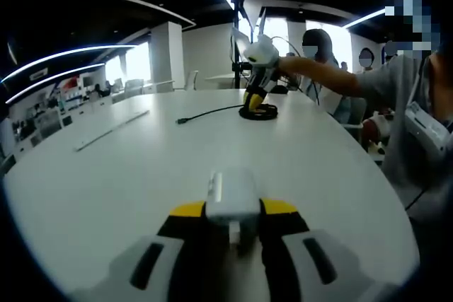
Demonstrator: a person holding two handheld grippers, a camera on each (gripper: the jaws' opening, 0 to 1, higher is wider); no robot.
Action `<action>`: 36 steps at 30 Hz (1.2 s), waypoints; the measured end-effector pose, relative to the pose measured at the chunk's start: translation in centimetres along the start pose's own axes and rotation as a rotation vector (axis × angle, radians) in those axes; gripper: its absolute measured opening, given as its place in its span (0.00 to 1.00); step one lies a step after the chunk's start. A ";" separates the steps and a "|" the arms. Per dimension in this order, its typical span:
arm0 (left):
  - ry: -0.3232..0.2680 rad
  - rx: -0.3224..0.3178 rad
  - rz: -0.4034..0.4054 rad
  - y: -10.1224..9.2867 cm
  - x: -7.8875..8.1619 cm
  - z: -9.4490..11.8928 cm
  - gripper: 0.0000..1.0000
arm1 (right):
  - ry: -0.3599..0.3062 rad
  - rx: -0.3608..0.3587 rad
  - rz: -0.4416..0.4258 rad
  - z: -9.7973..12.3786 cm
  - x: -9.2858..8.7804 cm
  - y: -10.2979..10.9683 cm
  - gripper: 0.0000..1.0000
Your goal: Plug the desk Type‑C cable into the charger adapter.
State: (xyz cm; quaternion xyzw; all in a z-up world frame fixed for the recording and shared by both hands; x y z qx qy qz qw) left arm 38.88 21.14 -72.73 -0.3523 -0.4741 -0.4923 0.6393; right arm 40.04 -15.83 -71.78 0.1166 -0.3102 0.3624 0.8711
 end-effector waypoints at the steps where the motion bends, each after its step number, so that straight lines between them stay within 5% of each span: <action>1: 0.000 0.000 0.000 0.0 0.0 0.0 0.27 | 0.001 0.002 0.005 0.0 0.0 0.1 0.10; 18: 0.000 0.000 0.000 0.2 0.0 0.0 0.27 | 0.044 0.027 0.149 0.0 0.5 0.7 0.08; 36: -0.008 -0.005 -0.007 0.3 -0.1 0.0 0.27 | 0.180 0.095 0.216 -0.3 1.4 0.4 0.08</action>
Point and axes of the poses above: the point that each gripper's makers call its tool centre point, and the gripper's own axes: z roughly backward along the fingers, y roughly to its left, x roughly out of its top, the point moved 6 cm from there along z, roughly backward along the fingers, and after that the axes turned 5 degrees about -y, right-handed, at the moved point
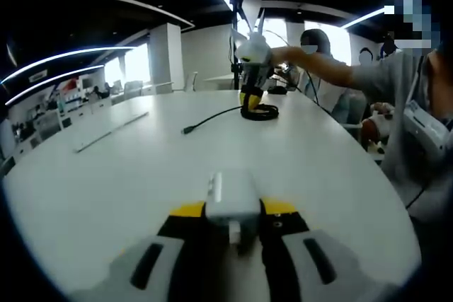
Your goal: Plug the desk Type‑C cable into the charger adapter.
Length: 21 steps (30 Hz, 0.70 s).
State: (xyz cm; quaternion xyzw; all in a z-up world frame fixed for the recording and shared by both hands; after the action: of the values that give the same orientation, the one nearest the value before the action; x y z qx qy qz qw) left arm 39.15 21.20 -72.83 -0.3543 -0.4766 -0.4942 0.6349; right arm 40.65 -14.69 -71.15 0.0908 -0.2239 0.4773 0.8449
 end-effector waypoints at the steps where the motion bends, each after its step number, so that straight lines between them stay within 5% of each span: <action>1: 0.000 0.000 0.000 0.0 0.0 0.0 0.27 | 0.006 0.003 0.006 0.0 0.0 0.1 0.08; 13: 0.001 0.002 -0.001 0.0 0.1 0.0 0.27 | 0.145 0.003 0.157 -0.2 0.9 0.3 0.08; 21: 0.000 0.001 -0.001 -0.2 0.1 0.0 0.27 | 0.154 0.043 0.228 0.0 0.9 0.2 0.08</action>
State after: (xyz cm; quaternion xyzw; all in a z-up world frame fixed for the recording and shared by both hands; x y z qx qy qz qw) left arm 38.99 21.16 -72.70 -0.3538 -0.4770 -0.4942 0.6349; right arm 40.92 -13.90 -70.76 0.0456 -0.1569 0.5805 0.7977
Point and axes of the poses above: the point that each gripper's makers call its tool centre point, and the gripper's own axes: z roughly backward along the fingers, y roughly to its left, x roughly out of its top, the point moved 6 cm from there along z, roughly backward along the fingers, and after that the axes turned 5 degrees about -y, right-handed, at the moved point
